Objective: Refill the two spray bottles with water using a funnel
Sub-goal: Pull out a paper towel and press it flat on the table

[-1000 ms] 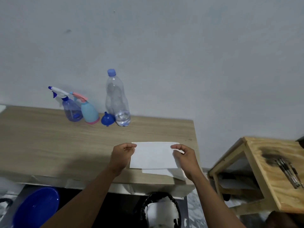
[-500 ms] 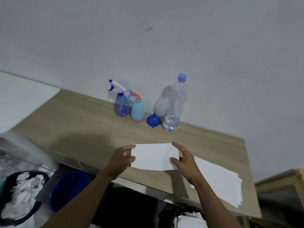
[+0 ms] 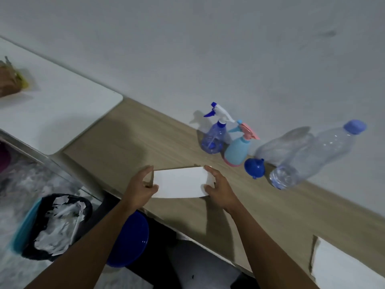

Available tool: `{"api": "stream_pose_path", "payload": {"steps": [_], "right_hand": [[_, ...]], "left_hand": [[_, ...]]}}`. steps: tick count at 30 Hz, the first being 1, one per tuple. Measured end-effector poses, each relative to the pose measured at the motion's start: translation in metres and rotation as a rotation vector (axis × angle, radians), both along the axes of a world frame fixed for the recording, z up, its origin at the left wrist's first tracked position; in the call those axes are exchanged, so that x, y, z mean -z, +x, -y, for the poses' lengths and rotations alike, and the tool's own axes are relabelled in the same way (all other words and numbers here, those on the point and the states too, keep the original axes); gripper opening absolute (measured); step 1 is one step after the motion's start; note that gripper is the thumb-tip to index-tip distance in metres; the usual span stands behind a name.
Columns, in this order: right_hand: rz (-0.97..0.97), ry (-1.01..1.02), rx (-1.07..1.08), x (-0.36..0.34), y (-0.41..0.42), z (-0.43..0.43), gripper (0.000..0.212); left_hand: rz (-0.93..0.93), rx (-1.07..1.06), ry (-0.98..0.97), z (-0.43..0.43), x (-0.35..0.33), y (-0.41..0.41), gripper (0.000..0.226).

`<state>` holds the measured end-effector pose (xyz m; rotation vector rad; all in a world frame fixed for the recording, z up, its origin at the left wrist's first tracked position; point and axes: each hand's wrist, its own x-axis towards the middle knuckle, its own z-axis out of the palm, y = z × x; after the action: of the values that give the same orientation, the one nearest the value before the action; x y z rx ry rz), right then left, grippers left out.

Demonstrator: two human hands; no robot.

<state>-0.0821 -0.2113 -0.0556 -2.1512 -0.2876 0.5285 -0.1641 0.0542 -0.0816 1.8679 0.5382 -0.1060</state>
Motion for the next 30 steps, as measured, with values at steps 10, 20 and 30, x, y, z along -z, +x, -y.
{"api": "stream_pose_path", "payload": {"steps": [10, 20, 30], "right_hand": [[0.140, -0.198, 0.110, 0.021, 0.040, -0.047, 0.058], [0.463, -0.425, -0.306, 0.050, 0.040, -0.082, 0.055], [0.502, -0.604, -0.579, 0.090, 0.066, -0.076, 0.070]], "left_hand": [[0.032, -0.110, 0.131, -0.006, 0.009, 0.013, 0.070], [0.207, 0.261, 0.884, 0.021, 0.037, 0.042, 0.060], [0.082, 0.420, 0.949, 0.030, 0.078, 0.049, 0.064]]}}
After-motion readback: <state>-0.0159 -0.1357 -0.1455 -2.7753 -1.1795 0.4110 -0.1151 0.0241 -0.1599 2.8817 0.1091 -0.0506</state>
